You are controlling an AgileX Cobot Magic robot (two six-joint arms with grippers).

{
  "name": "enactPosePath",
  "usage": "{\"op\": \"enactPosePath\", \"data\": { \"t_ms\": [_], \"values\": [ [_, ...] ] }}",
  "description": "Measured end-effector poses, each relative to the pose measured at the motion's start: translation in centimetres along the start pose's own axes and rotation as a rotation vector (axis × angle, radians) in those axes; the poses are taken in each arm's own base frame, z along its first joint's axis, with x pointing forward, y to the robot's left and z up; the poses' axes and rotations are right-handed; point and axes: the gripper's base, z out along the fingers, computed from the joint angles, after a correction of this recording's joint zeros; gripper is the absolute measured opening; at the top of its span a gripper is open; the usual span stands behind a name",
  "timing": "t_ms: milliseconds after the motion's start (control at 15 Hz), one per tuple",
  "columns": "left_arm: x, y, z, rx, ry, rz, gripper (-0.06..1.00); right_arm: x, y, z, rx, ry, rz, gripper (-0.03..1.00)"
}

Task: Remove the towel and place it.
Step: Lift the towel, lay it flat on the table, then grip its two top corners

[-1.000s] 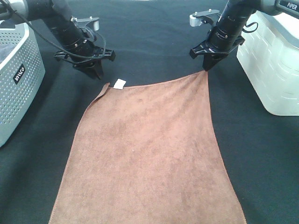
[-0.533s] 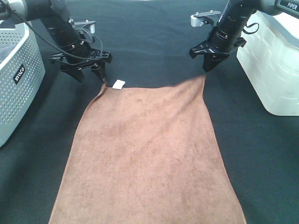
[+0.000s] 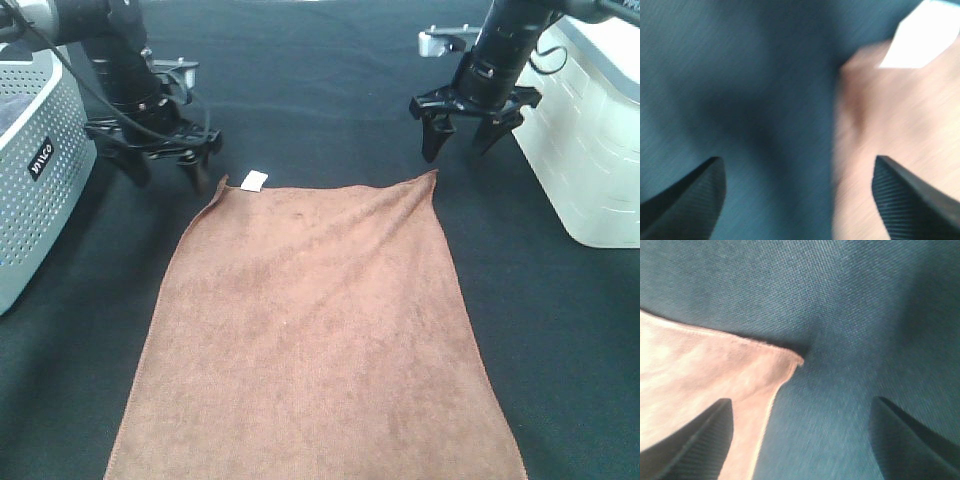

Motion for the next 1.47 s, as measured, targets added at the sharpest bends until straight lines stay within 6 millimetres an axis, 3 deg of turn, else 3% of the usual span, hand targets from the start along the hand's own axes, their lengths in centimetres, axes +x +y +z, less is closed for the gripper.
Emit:
{"op": "enactPosePath", "data": {
  "t_ms": [467,733,1000,1133,1200,1467],
  "values": [
    [0.1,-0.2,-1.0,0.019,0.000,0.025,0.75,-0.1,-0.2,-2.1,-0.154,-0.059,0.066,0.68],
    [0.0,0.1,-1.6,0.014,-0.013,-0.007,0.75,0.0,-0.6,-3.5,-0.084,-0.072,0.146,0.68],
    [-0.1,0.1,-5.6,-0.009,-0.088,-0.021,0.76,0.3,-0.3,-7.4,-0.045,-0.137,0.173,0.68],
    [1.2,0.0,-8.0,-0.008,-0.094,-0.024,0.75,2.4,0.5,-10.0,-0.063,-0.123,0.179,0.68],
    [2.5,0.0,-8.3,-0.009,-0.059,-0.026,0.75,3.7,0.9,-10.5,-0.072,-0.099,0.174,0.68],
    [6.2,-0.1,-8.3,0.007,-0.138,-0.049,0.75,7.8,2.2,-7.8,-0.203,-0.119,0.145,0.68]
  ]
}}
